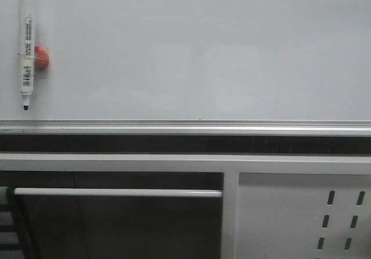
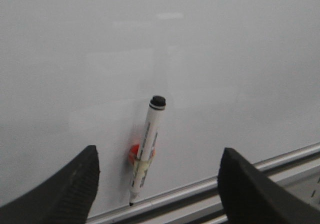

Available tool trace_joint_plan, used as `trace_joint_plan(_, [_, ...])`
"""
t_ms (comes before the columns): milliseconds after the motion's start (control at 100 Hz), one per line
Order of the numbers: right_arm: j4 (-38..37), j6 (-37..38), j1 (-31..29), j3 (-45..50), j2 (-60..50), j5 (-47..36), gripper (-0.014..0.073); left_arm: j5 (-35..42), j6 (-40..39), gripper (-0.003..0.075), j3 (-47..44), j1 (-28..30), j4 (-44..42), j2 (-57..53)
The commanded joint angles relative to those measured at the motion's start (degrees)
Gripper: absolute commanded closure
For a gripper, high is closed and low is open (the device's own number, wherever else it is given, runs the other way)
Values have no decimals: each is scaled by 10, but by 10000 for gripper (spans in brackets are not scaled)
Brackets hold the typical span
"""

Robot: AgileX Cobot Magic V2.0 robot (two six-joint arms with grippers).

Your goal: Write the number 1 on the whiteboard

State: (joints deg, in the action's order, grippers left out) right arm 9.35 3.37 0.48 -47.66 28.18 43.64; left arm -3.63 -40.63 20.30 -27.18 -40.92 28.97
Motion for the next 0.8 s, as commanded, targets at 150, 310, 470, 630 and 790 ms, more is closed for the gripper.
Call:
trace_joint_plan(150, [2, -8, -1, 7, 9, -38, 665, 100, -5, 279, -26, 15, 7, 39])
trace_joint_plan(310, [2, -8, -1, 8, 9, -40, 665, 141, -5, 279, -29, 43, 15, 92])
trace_joint_plan(470, [2, -8, -1, 8, 9, -39, 665, 218, -5, 280, -35, 80, 19, 155])
trace_joint_plan(630, [2, -8, -1, 8, 9, -39, 665, 278, 0, 284, -36, 119, 20, 221])
trace_joint_plan(790, [2, -8, -1, 8, 9, -38, 665, 326, 32, 328, -35, 136, 37, 276])
